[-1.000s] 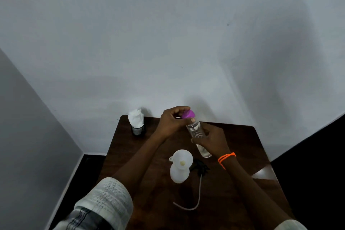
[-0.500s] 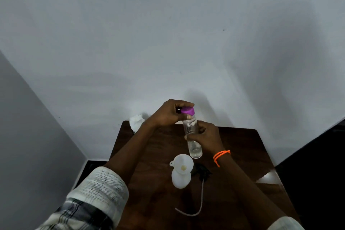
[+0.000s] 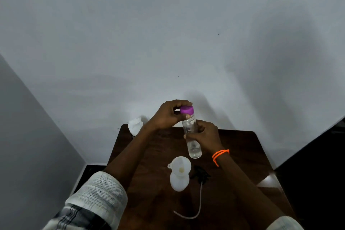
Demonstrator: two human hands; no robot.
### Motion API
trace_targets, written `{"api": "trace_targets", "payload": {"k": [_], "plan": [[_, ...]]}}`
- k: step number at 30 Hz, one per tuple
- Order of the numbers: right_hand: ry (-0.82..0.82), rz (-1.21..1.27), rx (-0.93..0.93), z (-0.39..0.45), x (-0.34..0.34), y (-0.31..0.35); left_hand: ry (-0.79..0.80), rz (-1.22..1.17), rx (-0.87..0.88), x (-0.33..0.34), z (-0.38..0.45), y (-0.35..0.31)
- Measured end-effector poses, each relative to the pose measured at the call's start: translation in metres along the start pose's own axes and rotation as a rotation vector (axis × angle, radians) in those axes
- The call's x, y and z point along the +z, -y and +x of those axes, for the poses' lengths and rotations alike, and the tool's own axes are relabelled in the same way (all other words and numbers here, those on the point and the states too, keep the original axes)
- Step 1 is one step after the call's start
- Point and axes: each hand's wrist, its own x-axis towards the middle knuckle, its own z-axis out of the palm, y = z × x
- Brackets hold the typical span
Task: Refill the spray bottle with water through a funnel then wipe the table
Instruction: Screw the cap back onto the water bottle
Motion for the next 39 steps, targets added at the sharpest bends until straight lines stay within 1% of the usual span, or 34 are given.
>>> {"api": "trace_targets", "payload": {"k": [4,7,11,13,16,18,20,24,26,28,30,32,35,39], "plan": [[-0.023,0.031,0.001,0.0,0.0,0.003,-0.107,-0.081,-0.003,0.005,-0.005,-0.001],[-0.034,0.045,0.008,0.001,0.0,0.006,-0.133,-0.144,-0.008,0.006,-0.009,0.003],[-0.037,0.042,0.028,0.005,0.001,0.007,-0.163,-0.308,-0.072,0.01,-0.014,-0.002],[-0.038,0.039,0.027,0.006,0.002,0.01,-0.203,-0.316,-0.068,0.012,-0.015,-0.005],[-0.036,0.031,0.002,0.008,0.003,0.015,-0.289,-0.246,-0.027,0.013,-0.013,-0.006],[-0.036,0.04,-0.004,0.009,0.005,0.018,-0.33,-0.266,-0.028,0.012,-0.012,-0.006],[-0.039,0.052,0.004,0.01,0.006,0.02,-0.326,-0.311,-0.036,0.009,-0.012,-0.008],[-0.044,0.076,0.04,0.012,0.007,0.02,-0.225,-0.377,-0.058,0.002,-0.012,-0.007],[-0.045,0.076,0.048,0.012,0.007,0.018,-0.206,-0.389,-0.075,0.001,-0.011,-0.007],[-0.041,0.075,0.043,0.012,0.006,0.018,-0.232,-0.403,-0.095,0.003,-0.012,-0.011],[-0.04,0.079,0.037,0.012,0.006,0.021,-0.299,-0.421,-0.109,0.005,-0.012,-0.01],[-0.043,0.093,0.033,0.012,0.005,0.023,-0.345,-0.502,-0.138,0.006,-0.011,-0.007],[-0.045,0.103,0.043,0.013,0.004,0.024,-0.307,-0.637,-0.149,0.008,-0.01,-0.004],[-0.054,0.107,0.055,0.012,0.003,0.022,-0.264,-0.673,-0.178,0.011,-0.008,-0.008]]}}
